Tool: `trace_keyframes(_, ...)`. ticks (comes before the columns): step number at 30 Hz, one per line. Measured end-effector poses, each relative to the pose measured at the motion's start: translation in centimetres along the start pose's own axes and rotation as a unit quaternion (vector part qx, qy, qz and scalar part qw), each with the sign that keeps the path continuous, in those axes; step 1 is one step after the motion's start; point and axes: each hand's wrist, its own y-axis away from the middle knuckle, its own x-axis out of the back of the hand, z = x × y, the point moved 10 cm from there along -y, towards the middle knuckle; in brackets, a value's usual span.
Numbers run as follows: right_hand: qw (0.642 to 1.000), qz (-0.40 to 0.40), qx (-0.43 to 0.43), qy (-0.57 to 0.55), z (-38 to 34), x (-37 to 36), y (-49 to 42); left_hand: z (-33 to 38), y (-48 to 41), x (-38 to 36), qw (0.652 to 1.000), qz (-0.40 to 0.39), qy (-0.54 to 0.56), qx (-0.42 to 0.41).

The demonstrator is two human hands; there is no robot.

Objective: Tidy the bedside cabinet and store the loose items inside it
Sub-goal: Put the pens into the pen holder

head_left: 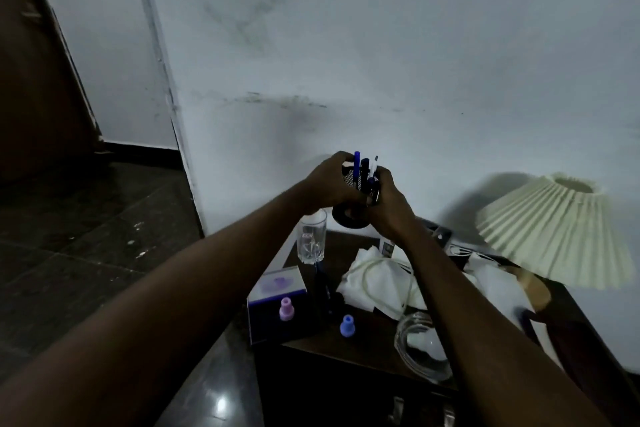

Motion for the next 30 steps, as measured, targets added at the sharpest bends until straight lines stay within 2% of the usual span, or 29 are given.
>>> trace_keyframes(5,0.999,0.05,-0.006,0.017,3.4,-2.4,-4.4,-2.7,-3.6,0.1,0.997,-0.044,-0.065,0.008)
trace_keyframes(11,0.996,0.034,-0.03,0.081,7.5,-6.3,-6.5,-8.0,-4.8,-1.3,0.985,-0.13,-0.09,0.065)
trace_keyframes(14,0.994,0.018,-0.043,0.1,9.0,-7.9,-6.8,-9.3,-4.0,-2.0,0.978,-0.173,-0.051,0.107)
trace_keyframes(23,0.989,0.001,-0.079,0.127,11.0,-9.7,-6.2,-10.3,-2.2,-1.0,0.981,-0.146,-0.048,0.122)
trace_keyframes(27,0.983,-0.037,-0.101,0.147,8.9,-8.4,-4.9,-11.9,-1.5,0.6,0.987,-0.1,-0.071,0.101)
trace_keyframes(30,0.987,0.035,-0.077,0.136,4.7,-1.6,-2.6,-13.3,0.0,0.6,0.989,-0.076,-0.06,0.109)
